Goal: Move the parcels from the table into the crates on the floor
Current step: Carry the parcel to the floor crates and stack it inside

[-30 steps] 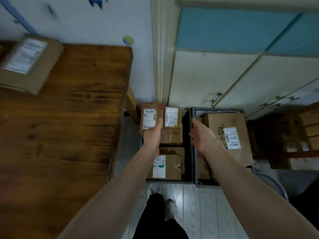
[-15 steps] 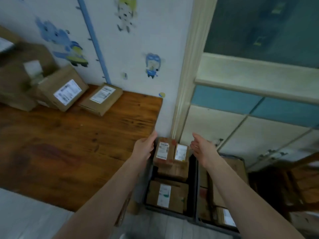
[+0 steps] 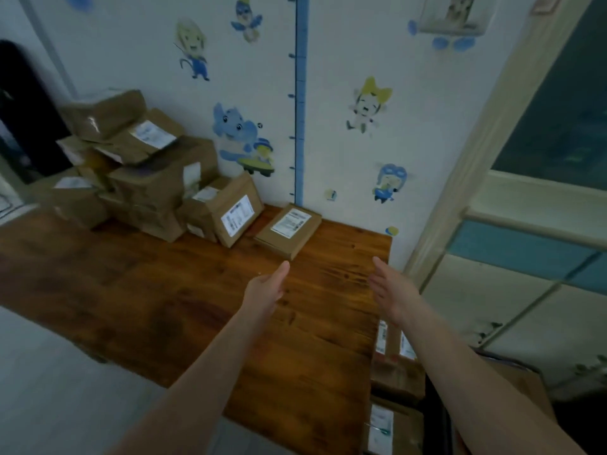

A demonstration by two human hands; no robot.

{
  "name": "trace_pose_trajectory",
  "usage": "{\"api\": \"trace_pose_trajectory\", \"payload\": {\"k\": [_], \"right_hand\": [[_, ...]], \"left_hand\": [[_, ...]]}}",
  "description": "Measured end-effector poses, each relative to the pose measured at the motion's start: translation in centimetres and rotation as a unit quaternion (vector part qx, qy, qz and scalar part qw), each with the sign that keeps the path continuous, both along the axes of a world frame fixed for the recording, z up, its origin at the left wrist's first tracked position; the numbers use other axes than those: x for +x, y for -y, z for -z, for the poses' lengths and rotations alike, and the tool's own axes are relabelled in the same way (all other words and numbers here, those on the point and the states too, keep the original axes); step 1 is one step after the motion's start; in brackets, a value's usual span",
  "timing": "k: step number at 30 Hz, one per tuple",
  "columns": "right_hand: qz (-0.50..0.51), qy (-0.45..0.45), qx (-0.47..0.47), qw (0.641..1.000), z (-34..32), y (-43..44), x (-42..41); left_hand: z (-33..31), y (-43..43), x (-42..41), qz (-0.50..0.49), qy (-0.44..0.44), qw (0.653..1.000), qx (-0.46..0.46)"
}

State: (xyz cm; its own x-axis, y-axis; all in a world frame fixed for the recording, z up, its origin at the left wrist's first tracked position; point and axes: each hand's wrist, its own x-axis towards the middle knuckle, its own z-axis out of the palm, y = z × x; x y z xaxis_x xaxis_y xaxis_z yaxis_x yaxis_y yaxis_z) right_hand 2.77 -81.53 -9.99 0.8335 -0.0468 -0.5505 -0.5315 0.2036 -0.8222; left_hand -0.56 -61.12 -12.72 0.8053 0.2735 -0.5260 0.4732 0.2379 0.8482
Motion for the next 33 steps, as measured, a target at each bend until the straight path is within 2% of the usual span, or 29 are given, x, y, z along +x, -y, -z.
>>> {"api": "trace_pose_trajectory", "payload": {"k": [7,19,28,33], "right_hand": [[0.029,0.005,0.002,1.000,0.4,-7.8,0.6],[0.072,-0.037,0.001,0.997,5.4,-13.0,10.1],[0.052,-0.094,-0.051,0.993,9.2,-16.3,16.5],[0.086,-0.107,-0.093,0.986,11.5,-18.7,19.4]], "left_hand": [[0.3,-8.3,1.6,0.026,0.000,0.999,0.028],[3.4,-12.5,11.1,0.051,-0.030,0.995,0.079],[6.2,-15.4,18.1,0.073,-0.071,0.991,0.088],[8.1,-17.2,22.1,0.148,-0.070,0.978,0.130]]}}
